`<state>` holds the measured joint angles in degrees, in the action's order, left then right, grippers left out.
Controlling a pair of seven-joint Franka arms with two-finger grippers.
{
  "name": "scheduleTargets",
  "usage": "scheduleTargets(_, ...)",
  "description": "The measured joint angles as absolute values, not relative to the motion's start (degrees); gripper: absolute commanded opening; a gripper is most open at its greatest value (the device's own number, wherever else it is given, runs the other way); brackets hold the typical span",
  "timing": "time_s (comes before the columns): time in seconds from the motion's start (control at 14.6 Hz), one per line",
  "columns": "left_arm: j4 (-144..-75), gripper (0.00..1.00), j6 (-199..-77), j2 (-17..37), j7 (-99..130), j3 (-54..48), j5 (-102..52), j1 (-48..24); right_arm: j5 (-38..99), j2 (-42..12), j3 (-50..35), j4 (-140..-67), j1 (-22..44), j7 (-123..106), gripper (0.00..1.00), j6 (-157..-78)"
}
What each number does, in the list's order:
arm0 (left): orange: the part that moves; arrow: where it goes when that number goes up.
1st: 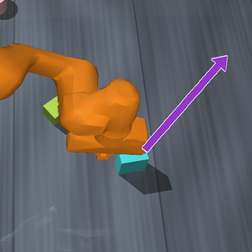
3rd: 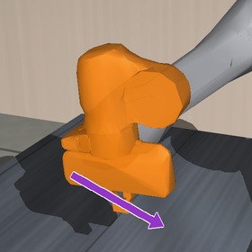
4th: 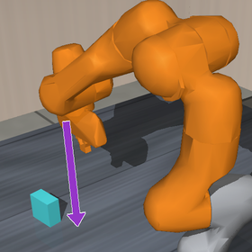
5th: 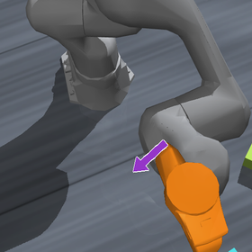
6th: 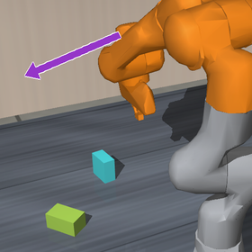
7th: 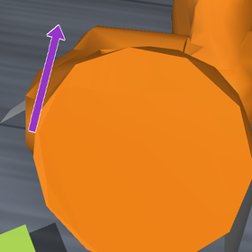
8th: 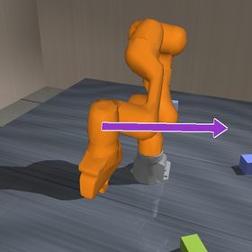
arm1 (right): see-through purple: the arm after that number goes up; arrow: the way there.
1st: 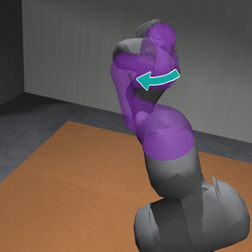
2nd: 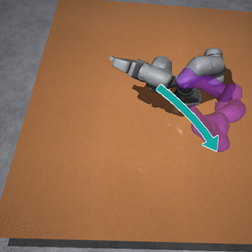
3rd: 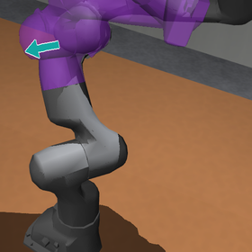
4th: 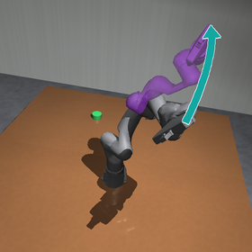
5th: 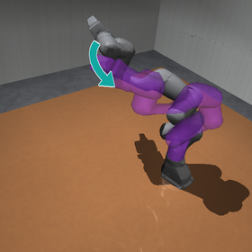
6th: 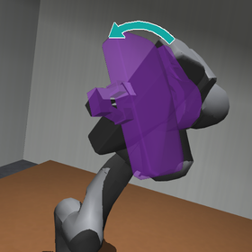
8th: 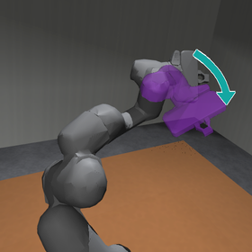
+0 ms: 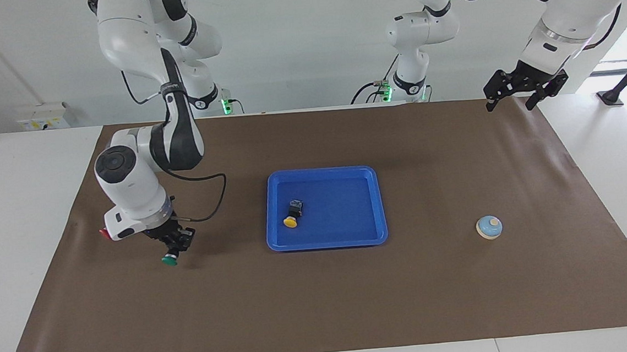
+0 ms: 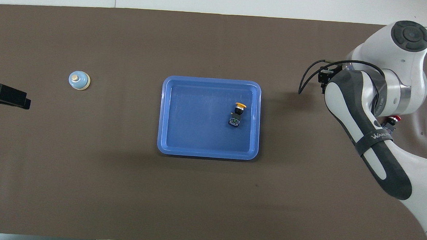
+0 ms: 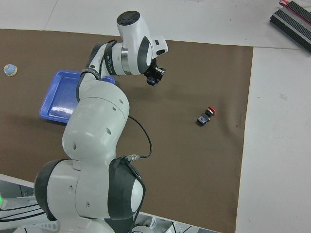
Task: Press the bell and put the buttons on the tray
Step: 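Carry the green button into the tray beside the yellow one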
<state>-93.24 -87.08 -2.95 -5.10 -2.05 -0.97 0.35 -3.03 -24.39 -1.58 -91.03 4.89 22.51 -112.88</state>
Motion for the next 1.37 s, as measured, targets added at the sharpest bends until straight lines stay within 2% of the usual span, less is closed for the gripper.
scheduleTargets(0.21,-93.2,1.00,-87.1,-2.9,-5.1,-2.0,-1.0,0.4,-2.7,-26.7,-1.8,-82.4,13.1,30.7,0.00,-104.3)
scheduleTargets(0.34,-93.2,1.00,-87.1,-2.9,-5.1,-2.0,-1.0,0.4,0.8,-28.4,-1.9,-78.8,18.7,35.7,0.00,-103.4)
scheduleTargets(0.55,-93.2,1.00,-87.1,-2.9,-5.1,-2.0,-1.0,0.4,3.7,-29.9,-1.9,-77.1,25.6,39.2,0.00,-104.4)
scheduleTargets(0.82,-93.2,1.00,-87.1,-2.9,-5.1,-2.0,-1.0,0.4,3.8,-33.0,-1.9,-77.1,32.4,41.5,0.00,-110.8)
scheduleTargets(1.03,-93.2,1.00,-87.1,-2.9,-5.1,-2.0,-1.0,0.4,3.8,-34.5,-1.8,-78.3,33.5,41.5,0.00,-113.8)
scheduleTargets(1.37,-93.2,1.00,-87.1,-2.9,-5.1,-2.0,-1.0,0.4,3.8,-34.5,-1.8,-86.1,33.7,41.5,0.00,-121.2)
